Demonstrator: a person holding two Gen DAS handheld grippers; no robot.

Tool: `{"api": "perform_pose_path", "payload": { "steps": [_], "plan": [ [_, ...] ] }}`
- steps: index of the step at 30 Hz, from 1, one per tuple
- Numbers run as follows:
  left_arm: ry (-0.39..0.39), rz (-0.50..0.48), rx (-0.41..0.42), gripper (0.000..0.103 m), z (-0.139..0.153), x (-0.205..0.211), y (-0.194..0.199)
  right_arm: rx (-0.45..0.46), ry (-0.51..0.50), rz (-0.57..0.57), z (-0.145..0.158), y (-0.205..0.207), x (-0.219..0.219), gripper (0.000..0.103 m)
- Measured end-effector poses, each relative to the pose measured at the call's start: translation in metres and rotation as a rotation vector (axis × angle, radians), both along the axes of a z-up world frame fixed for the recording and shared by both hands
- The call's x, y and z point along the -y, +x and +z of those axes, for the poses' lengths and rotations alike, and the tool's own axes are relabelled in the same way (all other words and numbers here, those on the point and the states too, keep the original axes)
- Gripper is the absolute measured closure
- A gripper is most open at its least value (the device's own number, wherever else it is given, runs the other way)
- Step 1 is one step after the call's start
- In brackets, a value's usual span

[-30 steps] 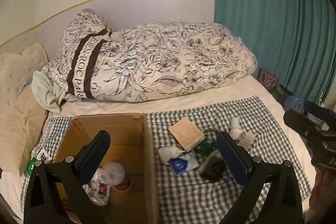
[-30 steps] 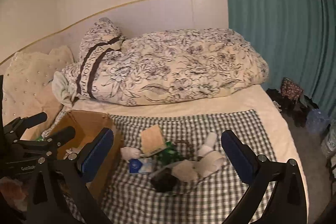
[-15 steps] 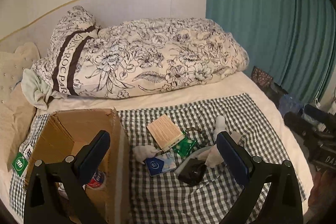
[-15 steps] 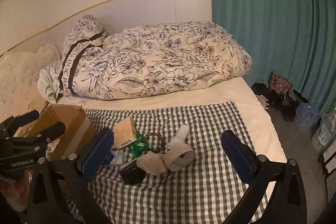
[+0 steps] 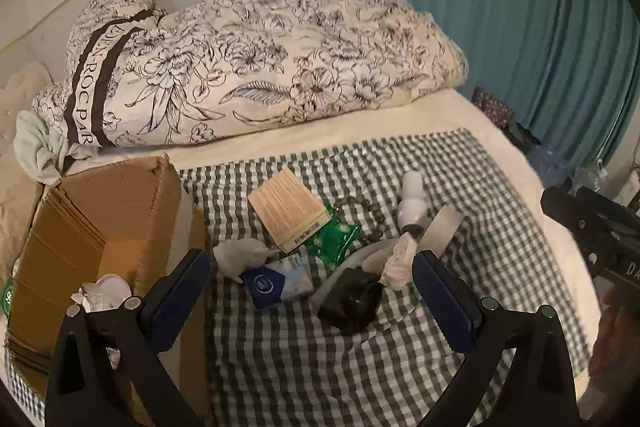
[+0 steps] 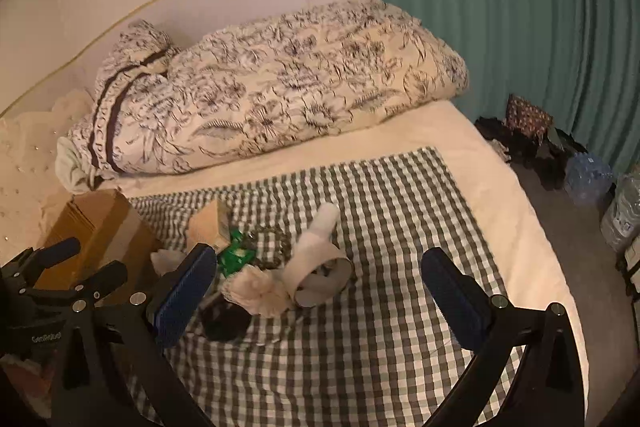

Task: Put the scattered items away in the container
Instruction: 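Move both grippers back toward the remaining items on the gingham cloth, then grasp the black cup with the left gripper while the right gripper grasps the white tape roll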

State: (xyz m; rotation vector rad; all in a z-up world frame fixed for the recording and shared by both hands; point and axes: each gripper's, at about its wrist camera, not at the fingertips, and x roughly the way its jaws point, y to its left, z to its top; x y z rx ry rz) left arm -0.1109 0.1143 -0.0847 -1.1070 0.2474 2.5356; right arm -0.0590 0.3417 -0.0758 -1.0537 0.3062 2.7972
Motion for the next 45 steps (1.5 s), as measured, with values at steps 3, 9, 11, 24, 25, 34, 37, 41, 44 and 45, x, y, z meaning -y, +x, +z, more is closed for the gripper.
{"api": "perform_pose_path", "payload": {
  "steps": [3, 9, 11, 24, 25, 34, 37, 41, 44, 45],
  "plan": [
    [-0.024, 0.001, 0.014, 0.000, -0.016, -0.006, -0.004, 0.035, -0.008, 0.010, -0.014, -0.008, -0.003, 0.000],
    [-0.067, -0.003, 0.053, 0.000, -0.047, -0.014, -0.009, 0.087, -0.003, 0.040, -0.038, -0.023, 0.000, 0.000],
    [-0.080, -0.006, 0.063, 0.000, -0.055, -0.017, -0.012, 0.105, -0.003, 0.054, -0.048, -0.029, 0.001, 0.000],
    [-0.127, -0.029, 0.138, 0.009, -0.106, -0.032, -0.023, 0.192, -0.047, 0.170, -0.100, -0.066, 0.007, 0.016],
    [-0.133, -0.027, 0.145, 0.013, -0.110, -0.033, -0.025, 0.201, -0.048, 0.180, -0.103, -0.069, 0.008, 0.023],
    [-0.155, -0.021, 0.177, 0.020, -0.133, -0.039, -0.032, 0.211, -0.116, 0.212, -0.122, -0.086, 0.013, 0.037],
    [-0.160, -0.029, 0.183, 0.029, -0.137, -0.042, -0.033, 0.200, -0.143, 0.205, -0.124, -0.087, 0.012, 0.057],
    [-0.161, -0.034, 0.213, 0.065, -0.144, -0.045, -0.036, 0.178, -0.159, 0.193, -0.124, -0.085, 0.008, 0.078],
    [-0.158, -0.025, 0.204, 0.072, -0.144, -0.042, -0.035, 0.166, -0.184, 0.189, -0.123, -0.083, 0.005, 0.080],
    [-0.158, -0.022, 0.201, 0.076, -0.143, -0.041, -0.035, 0.162, -0.183, 0.188, -0.122, -0.083, 0.005, 0.081]
  ]
}}
